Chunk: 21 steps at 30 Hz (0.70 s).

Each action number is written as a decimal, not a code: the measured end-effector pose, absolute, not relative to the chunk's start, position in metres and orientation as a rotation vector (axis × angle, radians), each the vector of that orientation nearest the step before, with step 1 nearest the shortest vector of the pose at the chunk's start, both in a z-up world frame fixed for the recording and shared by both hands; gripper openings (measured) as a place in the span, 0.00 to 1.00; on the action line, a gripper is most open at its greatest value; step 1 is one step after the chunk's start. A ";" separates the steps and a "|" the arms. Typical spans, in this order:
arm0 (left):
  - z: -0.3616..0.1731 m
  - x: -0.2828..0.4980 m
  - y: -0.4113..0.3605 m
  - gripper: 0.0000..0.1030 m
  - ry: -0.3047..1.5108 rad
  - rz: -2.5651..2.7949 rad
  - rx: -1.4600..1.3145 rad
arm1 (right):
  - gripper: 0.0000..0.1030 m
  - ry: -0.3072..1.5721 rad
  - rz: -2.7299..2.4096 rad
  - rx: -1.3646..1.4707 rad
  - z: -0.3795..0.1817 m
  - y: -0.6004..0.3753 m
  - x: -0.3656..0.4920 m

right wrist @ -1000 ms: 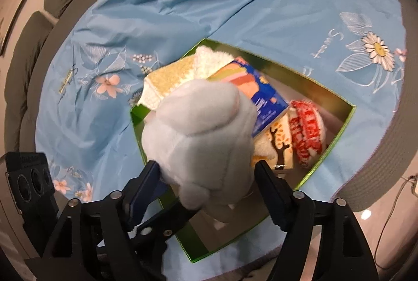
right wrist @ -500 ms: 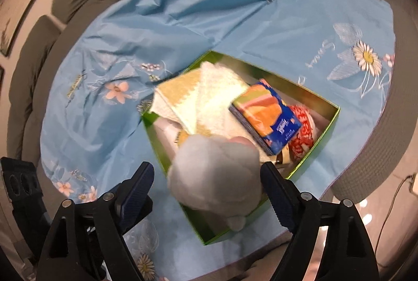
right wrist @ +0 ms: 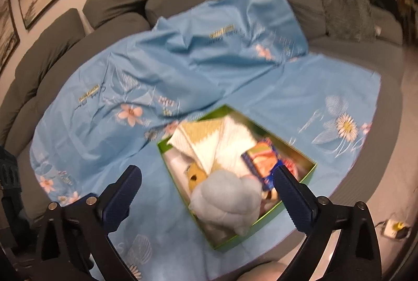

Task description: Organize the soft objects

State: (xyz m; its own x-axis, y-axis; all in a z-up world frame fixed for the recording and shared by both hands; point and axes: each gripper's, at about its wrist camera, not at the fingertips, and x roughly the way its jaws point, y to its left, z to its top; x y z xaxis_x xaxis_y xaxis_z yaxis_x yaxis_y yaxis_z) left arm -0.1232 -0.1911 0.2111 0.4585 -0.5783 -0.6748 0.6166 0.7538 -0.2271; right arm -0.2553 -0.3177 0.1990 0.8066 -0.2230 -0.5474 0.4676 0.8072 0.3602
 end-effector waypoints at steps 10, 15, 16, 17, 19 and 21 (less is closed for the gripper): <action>0.216 -0.133 -0.187 0.99 0.795 -0.754 0.048 | 0.98 0.464 -0.462 0.445 0.217 -0.306 -0.267; 0.216 -0.135 -0.186 0.99 0.790 -0.744 0.059 | 0.98 0.481 -0.496 0.452 0.215 -0.306 -0.268; 0.216 -0.136 -0.185 0.99 0.792 -0.747 0.058 | 0.98 0.486 -0.504 0.454 0.215 -0.308 -0.268; 0.216 -0.136 -0.185 0.99 0.796 -0.752 0.054 | 0.98 0.487 -0.509 0.457 0.214 -0.308 -0.268; 0.215 -0.137 -0.184 0.99 0.803 -0.755 0.049 | 0.98 0.495 -0.520 0.468 0.212 -0.311 -0.268; 0.214 -0.137 -0.185 0.99 0.810 -0.753 0.047 | 0.98 0.504 -0.530 0.483 0.210 -0.313 -0.268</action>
State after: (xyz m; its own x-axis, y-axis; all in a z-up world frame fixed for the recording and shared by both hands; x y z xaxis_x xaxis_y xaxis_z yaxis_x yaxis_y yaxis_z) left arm -0.1373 -0.1848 0.2140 0.4481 -0.5915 -0.6703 0.6256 0.7431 -0.2375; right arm -0.2685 -0.3133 0.2099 0.7494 -0.3506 -0.5617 0.5788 0.7588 0.2986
